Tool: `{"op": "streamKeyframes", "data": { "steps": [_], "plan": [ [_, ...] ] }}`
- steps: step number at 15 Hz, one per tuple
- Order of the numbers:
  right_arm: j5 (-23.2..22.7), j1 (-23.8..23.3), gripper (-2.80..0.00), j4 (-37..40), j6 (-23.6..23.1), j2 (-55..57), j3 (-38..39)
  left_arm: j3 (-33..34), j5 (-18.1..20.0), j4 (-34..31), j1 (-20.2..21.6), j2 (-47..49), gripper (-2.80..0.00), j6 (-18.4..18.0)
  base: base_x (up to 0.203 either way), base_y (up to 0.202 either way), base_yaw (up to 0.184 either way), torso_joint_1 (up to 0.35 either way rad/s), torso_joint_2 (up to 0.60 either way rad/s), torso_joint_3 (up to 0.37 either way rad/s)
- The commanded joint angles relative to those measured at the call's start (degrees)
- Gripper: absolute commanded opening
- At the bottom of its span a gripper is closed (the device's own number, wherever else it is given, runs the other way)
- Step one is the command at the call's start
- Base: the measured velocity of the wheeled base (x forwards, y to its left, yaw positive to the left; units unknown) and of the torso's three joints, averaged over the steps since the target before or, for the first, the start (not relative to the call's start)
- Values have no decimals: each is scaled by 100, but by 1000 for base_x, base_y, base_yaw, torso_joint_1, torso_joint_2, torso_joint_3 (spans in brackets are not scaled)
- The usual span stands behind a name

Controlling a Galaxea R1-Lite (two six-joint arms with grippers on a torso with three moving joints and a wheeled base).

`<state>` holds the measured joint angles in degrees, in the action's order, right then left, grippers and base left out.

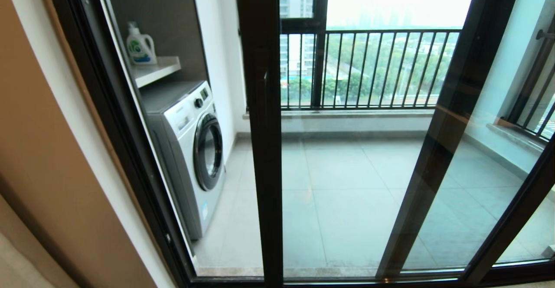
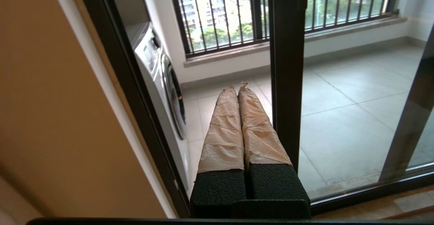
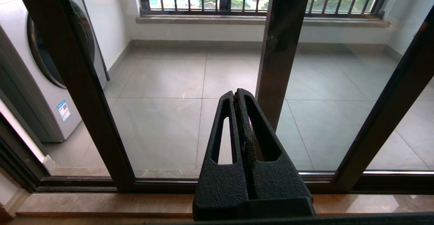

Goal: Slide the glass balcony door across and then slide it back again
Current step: Close the slid door

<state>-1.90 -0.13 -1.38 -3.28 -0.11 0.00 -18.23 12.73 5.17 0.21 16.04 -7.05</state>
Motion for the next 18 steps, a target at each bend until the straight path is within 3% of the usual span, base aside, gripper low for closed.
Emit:
{"op": "streamKeyframes", "data": {
  "steps": [1, 4, 6, 8, 11, 15, 18],
  "plan": [
    [-3, 0, -280, -3, -6, 11, 70, -532, 266, 720, 2, 1880, -280, 54, 0, 0, 0, 0, 0, 0],
    [-3, -1, -280, -3, -6, 11, 70, -946, 468, 1986, -13, 3880, -280, 132, 0, 0, 0, 0, 0, 0],
    [-3, -4, -280, -3, -6, 11, 70, -1335, 439, 2894, -247, 5106, -280, 230, 0, 0, 0, 0, 0, 0],
    [-3, -4, -280, -3, -6, 11, 70, -2025, -91, 3487, -1067, 6081, -280, 332, 0, 0, 0, 0, 0, 0],
    [-3, 2, -280, -3, -6, 11, 70, -3139, -1214, 3915, -2475, 7121, -280, 434, 0, 0, 0, 0, 0, 0],
    [-3, -4, -280, -3, -6, 11, 70, -3892, -1911, 4030, -3099, 7923, -280, 466, 0, 0, 0, 0, 0, 0],
    [-3, -3, -280, -3, -6, 11, 70, -4275, -2066, 4040, -3311, 8421, -280, 507, 0, 0, 0, 0, 0, 0]
  ]
}}
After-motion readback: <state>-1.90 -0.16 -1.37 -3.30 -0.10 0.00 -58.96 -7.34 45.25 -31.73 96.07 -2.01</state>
